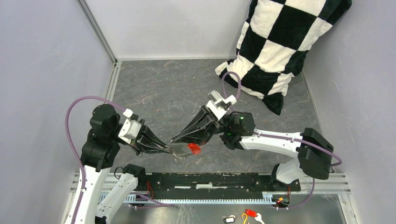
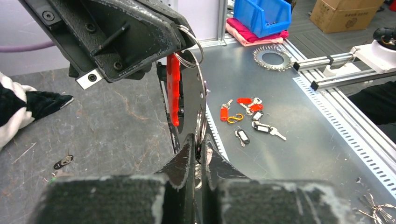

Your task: Put the keys on the keyring

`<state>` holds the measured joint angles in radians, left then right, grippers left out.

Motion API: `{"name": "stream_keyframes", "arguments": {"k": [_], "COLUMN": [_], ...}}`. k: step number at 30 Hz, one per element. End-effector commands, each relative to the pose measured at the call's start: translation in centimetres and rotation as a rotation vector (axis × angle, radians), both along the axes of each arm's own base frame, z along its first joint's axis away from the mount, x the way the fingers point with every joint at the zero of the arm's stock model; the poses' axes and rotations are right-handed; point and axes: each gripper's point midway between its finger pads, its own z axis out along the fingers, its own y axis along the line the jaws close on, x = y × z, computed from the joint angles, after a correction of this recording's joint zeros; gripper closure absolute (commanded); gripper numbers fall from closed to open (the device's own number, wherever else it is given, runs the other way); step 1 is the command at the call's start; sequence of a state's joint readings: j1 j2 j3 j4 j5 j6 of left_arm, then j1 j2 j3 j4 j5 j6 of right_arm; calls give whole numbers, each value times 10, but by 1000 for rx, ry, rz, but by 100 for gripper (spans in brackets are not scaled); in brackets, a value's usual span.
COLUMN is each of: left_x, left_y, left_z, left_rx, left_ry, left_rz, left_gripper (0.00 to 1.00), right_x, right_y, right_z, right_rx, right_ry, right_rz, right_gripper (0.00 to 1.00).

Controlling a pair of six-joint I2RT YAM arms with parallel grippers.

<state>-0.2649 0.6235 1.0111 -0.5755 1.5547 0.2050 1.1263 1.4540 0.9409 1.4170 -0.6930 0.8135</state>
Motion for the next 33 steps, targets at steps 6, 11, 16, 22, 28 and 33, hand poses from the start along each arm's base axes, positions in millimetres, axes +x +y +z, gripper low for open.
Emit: {"name": "stream_keyframes", "arguments": {"k": [6, 11, 16, 22, 28, 33], "left_x": [-10, -8, -8, -10, -15, -17], "left_y": [3, 2, 2, 3, 4, 4], "left_z": [14, 15, 16, 20, 23, 23], "left_rx": [-37, -37, -40, -43, -45, -42], "left_ry": [-117, -127, -147, -163, -159, -146], "left_rz": [-31, -18, -4, 4, -16, -20], "left_gripper": [98, 98, 98, 98, 98, 98], "right_x": [-7, -9, -9, -5, 5, 20], "right_y": [-17, -16, -17, -18, -4, 5], "right_z": [28, 29, 30, 25, 10, -6], "right_rx": [91, 71, 51, 1, -126, -259], "right_ry": [-7, 2, 1, -44, -153, -268], "right_rz": [101, 160, 201, 137, 3, -129], "right_gripper": [99, 99, 99, 99, 99, 99]}}
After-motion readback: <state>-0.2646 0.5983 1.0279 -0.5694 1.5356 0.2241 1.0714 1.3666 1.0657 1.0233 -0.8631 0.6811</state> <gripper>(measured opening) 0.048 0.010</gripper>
